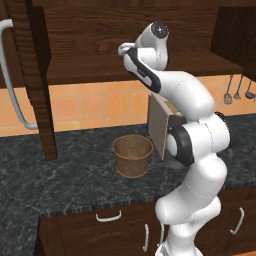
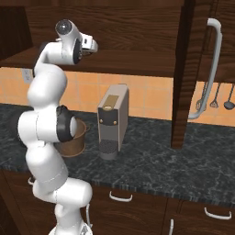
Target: Open the cabinet, pick up the bread from the cabinet and place it in the basket. Then move the basket to the dining counter.
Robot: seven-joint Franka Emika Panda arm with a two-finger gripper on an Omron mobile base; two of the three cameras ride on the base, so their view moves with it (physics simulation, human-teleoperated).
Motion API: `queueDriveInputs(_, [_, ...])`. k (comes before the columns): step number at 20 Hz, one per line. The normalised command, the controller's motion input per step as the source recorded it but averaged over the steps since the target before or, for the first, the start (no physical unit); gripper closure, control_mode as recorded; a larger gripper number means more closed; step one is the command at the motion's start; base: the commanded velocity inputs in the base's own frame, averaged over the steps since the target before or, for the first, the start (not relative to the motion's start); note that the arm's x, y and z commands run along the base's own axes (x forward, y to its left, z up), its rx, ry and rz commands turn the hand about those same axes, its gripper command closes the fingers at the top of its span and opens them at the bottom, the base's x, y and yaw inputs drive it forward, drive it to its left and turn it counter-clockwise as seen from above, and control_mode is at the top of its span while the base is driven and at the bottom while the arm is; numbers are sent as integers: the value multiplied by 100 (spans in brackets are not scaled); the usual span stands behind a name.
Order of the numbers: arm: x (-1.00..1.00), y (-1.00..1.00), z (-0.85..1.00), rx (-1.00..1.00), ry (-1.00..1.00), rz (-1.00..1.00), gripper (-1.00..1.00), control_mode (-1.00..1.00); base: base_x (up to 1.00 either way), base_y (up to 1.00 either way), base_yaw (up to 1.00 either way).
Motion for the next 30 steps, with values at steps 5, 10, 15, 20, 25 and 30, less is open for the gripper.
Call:
queueDriveInputs(5, [29, 0, 0, 0, 0, 0, -100, -100, 0, 0, 0])
queueDriveInputs(10, [29, 10, 0, 0, 0, 0, -100, -100, 0, 0, 0])
queueDriveInputs(15, [34, 18, 0, 0, 0, 0, -100, -100, 0, 0, 0])
queueDriveInputs(20, [32, 4, 0, 0, 0, 0, -100, -100, 0, 0, 0])
queueDriveInputs(25, [2, 0, -12, 0, 2, 0, -100, -100, 0, 0, 0])
queueDriveInputs(30, [0, 0, -39, 0, 1, 0, -100, -100, 0, 0, 0])
